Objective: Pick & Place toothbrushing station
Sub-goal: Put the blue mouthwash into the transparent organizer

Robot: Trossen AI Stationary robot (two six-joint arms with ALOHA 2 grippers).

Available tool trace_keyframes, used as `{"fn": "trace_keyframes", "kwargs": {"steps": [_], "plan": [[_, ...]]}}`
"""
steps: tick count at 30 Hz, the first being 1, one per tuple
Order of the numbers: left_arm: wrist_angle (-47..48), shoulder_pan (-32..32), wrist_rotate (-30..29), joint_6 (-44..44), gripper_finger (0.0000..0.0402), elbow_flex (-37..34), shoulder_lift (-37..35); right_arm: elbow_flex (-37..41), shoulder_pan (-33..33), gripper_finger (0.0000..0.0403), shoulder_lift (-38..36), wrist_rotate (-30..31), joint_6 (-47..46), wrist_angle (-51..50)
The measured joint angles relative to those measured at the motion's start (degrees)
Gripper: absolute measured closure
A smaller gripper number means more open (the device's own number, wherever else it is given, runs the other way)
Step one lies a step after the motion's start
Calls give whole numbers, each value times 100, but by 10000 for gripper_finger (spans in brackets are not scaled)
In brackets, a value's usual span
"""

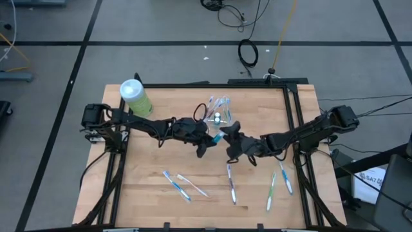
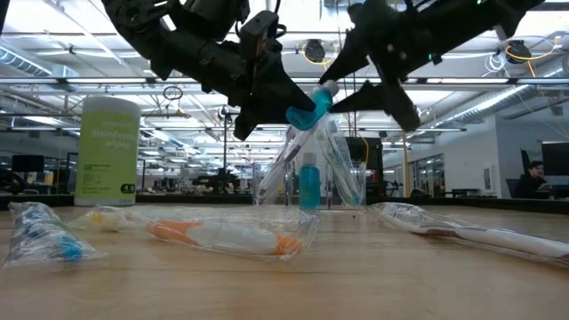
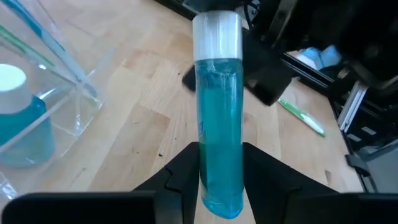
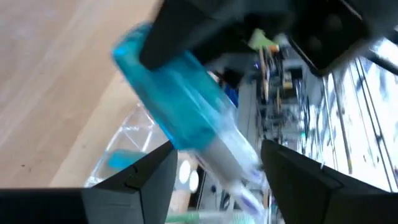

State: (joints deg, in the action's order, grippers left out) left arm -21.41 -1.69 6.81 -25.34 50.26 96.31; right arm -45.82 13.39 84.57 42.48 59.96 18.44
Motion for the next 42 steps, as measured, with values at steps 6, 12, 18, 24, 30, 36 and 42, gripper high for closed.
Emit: {"fn": "trace_keyframes", "kwargs": {"steps": [6, 12, 18, 24, 30, 36, 42], "plan": [[-15, -37, 20, 329, 289, 0, 0, 4, 175, 180, -613, 74, -895, -131], [-367, -239, 7, 667, 289, 0, -65, 2, 207, 191, -1693, -512, -2263, -599], [-917, -425, 0, 1569, 289, 0, -381, 18, 78, 193, -2738, -1667, -3712, -571], [-1655, -394, 11, 2692, 289, 4, -455, 1137, -491, 197, -3036, -3704, -4515, 1572], [-1269, -332, 12, 2845, 289, 4, -450, 2545, -934, 195, -2380, -3145, -4992, 4325], [-731, -326, 12, 2874, 289, 4, -444, 2777, -1260, 195, -1675, -3646, -5160, 5398], [-817, -326, 13, 2868, 289, 4, -446, 2174, -1441, 195, -883, -3668, -6115, 5293]]}}
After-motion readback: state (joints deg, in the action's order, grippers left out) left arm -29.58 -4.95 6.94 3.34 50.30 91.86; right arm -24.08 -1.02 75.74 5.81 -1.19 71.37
